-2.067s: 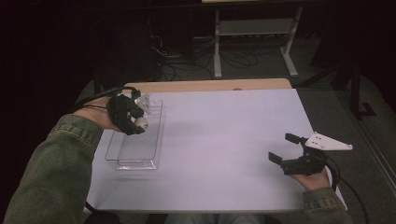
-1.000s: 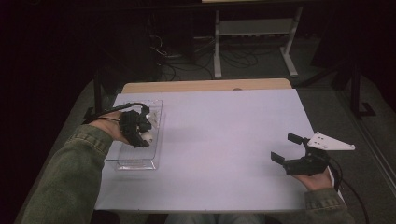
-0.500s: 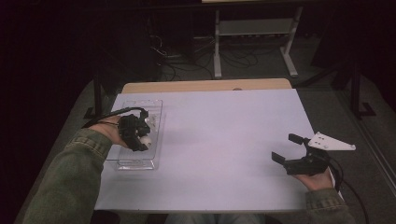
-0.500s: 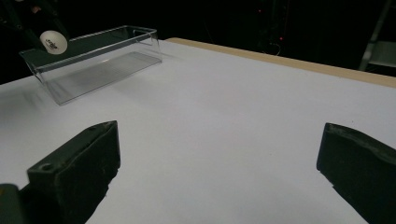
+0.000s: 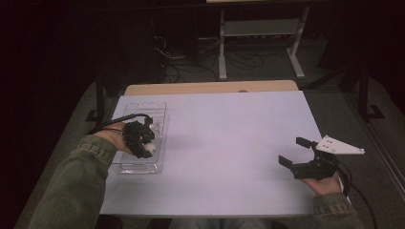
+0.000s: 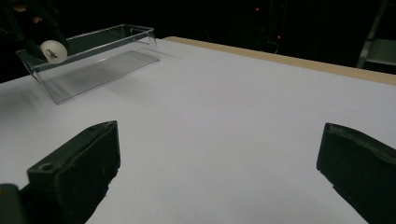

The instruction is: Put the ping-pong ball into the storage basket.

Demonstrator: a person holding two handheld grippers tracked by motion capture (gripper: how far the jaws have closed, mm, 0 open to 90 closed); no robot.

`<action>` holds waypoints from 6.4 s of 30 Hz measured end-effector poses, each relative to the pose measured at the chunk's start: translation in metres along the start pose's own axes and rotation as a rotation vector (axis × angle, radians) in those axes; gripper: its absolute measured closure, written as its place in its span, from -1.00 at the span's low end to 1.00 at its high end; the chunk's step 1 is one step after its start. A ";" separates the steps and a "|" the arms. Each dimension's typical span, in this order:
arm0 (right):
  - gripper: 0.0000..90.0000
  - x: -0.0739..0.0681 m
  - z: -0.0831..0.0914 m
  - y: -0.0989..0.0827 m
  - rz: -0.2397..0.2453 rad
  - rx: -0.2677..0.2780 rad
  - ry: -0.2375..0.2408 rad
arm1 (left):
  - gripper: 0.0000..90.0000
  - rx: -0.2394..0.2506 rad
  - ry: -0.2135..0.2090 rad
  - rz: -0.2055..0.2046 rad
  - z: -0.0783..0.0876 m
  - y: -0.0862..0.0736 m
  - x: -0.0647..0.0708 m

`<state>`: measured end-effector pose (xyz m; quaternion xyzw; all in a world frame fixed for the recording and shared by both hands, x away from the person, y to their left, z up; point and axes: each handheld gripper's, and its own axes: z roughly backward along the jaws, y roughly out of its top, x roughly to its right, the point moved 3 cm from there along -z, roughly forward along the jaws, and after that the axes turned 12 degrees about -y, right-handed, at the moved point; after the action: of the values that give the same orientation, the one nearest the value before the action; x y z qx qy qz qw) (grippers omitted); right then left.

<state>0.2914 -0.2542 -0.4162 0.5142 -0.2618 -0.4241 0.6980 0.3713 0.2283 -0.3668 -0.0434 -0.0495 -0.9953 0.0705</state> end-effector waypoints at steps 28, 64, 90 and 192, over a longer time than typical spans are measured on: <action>-1.00 -0.001 -0.001 -0.001 0.007 -0.010 0.002 | 0.12 -0.001 -0.028 -0.002 -0.022 0.003 -0.004; -1.00 -0.002 0.000 -0.001 0.014 -0.016 0.006 | 0.08 0.010 -0.048 0.073 -0.040 -0.003 -0.018; -1.00 -0.003 0.001 -0.002 0.013 -0.025 0.006 | -0.95 0.056 0.062 0.256 -0.030 -0.008 -0.027; -1.00 -0.002 0.003 -0.005 0.006 -0.030 0.006 | -1.00 0.839 0.364 0.403 0.008 -0.065 0.031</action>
<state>0.2863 -0.2546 -0.4196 0.5041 -0.2549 -0.4246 0.7076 0.3323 0.2893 -0.3616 0.1544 -0.4230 -0.8478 0.2802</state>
